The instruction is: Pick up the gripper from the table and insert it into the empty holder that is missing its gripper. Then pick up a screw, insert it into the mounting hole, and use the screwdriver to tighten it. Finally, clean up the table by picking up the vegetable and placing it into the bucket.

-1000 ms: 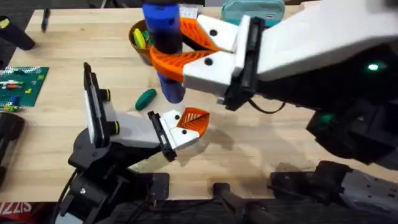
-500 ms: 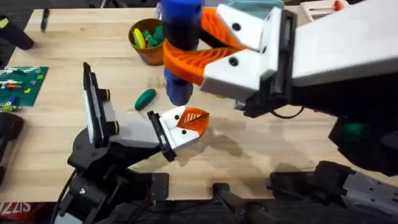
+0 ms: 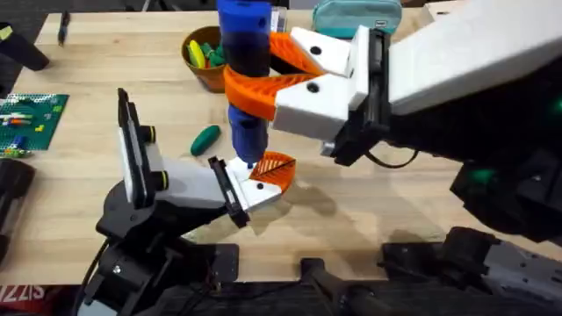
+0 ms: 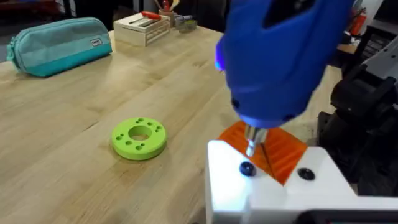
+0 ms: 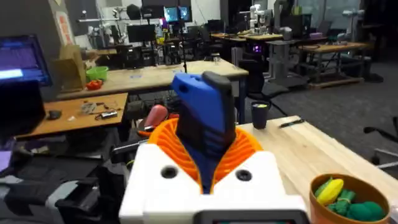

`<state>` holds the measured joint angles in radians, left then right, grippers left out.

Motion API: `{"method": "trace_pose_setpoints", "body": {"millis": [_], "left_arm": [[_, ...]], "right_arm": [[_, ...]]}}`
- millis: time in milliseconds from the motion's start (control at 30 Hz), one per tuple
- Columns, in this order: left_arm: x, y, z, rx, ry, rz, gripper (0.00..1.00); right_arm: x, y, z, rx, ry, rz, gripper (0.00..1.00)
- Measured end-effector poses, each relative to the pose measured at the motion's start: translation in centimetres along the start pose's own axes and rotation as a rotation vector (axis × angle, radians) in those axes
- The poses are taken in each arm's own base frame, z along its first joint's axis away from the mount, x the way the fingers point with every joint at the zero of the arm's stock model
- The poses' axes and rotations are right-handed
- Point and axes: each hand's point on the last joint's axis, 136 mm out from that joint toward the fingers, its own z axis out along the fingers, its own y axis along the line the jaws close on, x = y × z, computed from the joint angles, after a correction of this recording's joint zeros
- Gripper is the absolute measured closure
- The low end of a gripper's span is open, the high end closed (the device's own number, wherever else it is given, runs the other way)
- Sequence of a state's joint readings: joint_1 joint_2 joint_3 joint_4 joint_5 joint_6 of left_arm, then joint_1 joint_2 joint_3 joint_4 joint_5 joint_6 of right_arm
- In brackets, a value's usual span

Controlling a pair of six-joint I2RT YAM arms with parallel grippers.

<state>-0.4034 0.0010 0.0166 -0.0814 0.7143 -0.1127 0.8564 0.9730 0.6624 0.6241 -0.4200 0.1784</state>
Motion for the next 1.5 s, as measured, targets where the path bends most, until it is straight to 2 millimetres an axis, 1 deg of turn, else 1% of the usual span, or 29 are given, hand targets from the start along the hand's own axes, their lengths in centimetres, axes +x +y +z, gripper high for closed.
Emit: {"method": "trace_pose_setpoints", "body": {"millis": [267, 600, 867, 1500], "left_arm": [[0.0, 0.0, 0.0, 0.0, 0.0, 0.0, 0.98], [0.0, 0.0, 0.0, 0.0, 0.0, 0.0, 0.98], [0.0, 0.0, 0.0, 0.0, 0.0, 0.0, 0.98], [0.0, 0.0, 0.0, 0.0, 0.0, 0.0, 0.98]], "right_arm": [[0.1, -0.1, 0.1, 0.0, 0.003, 0.04, 0.943], [1.1, -0.4, 0.5, 0.006, 0.025, 0.055, 0.943], [0.5, -0.3, 0.5, 0.001, 0.002, 0.047, 0.943], [0.4, -0.3, 0.5, 0.0, -0.002, 0.028, 0.943]]}}
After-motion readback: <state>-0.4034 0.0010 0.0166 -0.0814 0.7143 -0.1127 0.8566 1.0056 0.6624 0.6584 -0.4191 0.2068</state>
